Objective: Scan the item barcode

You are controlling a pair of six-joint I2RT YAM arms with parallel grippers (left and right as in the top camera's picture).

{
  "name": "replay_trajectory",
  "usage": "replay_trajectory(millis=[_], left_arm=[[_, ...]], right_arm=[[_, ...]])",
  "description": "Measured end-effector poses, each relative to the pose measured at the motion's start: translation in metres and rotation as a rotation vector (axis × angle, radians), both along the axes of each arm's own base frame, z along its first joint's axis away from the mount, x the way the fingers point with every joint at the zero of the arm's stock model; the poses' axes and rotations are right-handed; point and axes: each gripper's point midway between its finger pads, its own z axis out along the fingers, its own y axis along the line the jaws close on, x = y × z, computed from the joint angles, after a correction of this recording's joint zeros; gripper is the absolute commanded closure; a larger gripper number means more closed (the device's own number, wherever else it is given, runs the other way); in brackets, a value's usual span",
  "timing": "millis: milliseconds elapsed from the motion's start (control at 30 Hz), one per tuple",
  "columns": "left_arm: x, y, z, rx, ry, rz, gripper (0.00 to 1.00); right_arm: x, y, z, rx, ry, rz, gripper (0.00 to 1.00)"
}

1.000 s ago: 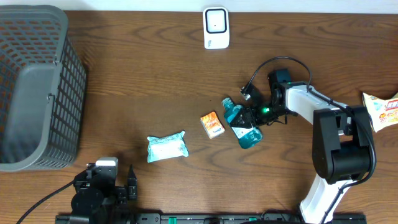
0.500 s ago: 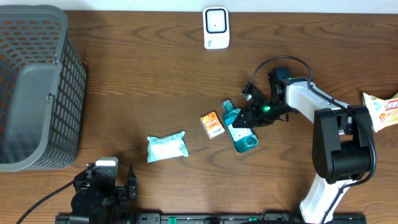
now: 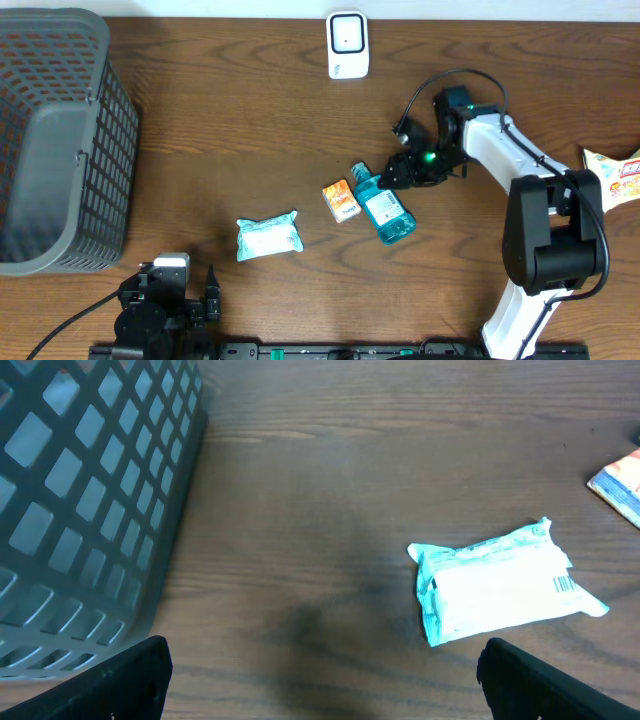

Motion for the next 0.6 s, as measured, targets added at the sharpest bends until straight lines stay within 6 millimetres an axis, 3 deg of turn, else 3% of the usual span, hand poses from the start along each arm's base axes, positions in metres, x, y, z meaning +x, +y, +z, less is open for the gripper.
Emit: replay_trajectory(millis=[167,333,600], left_arm=[[0.000,0.000,0.000,0.000,-0.001,0.000,0.02],[0.000,0.000,0.000,0.000,0.000,0.000,0.02],[0.000,0.000,0.000,0.000,0.000,0.000,0.02]], right_arm=[[-0.011,-0.013,0.008,-0.095,0.070,0.000,0.39],[-0.025,-0.016,0.021,-0.147,0.082,0.020,0.30],[-0.039,-0.007,0.107,-0.216,-0.170,-0.007,0.18]])
